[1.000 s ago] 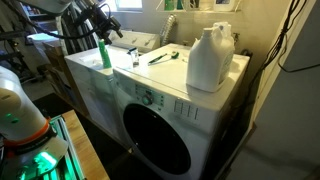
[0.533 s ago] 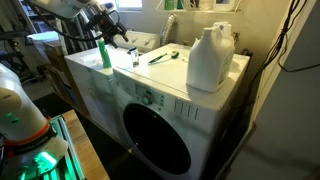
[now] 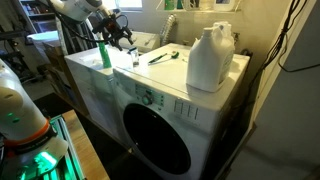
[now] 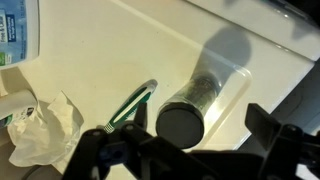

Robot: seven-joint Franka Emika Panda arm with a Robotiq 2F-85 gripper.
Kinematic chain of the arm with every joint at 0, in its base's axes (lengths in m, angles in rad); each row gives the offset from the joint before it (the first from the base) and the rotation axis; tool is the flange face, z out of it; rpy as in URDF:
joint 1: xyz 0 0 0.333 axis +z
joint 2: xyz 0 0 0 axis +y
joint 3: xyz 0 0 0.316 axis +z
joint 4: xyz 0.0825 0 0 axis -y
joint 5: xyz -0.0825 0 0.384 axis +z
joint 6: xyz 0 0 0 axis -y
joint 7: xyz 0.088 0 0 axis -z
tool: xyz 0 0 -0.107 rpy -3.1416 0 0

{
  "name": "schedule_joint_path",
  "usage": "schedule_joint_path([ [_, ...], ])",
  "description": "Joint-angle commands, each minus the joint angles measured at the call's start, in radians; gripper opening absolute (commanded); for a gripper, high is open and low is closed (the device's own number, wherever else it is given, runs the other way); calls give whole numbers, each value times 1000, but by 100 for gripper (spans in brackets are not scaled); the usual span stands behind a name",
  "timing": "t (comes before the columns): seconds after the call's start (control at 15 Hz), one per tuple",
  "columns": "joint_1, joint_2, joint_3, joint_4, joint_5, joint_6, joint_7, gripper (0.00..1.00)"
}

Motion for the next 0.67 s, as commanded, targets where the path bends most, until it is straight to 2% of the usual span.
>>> schedule_joint_path([
  [0.0, 40, 71, -27, 73, -19, -64, 18, 100],
  [0.6, 75, 152, -72, 175, -12, -135, 10, 100],
])
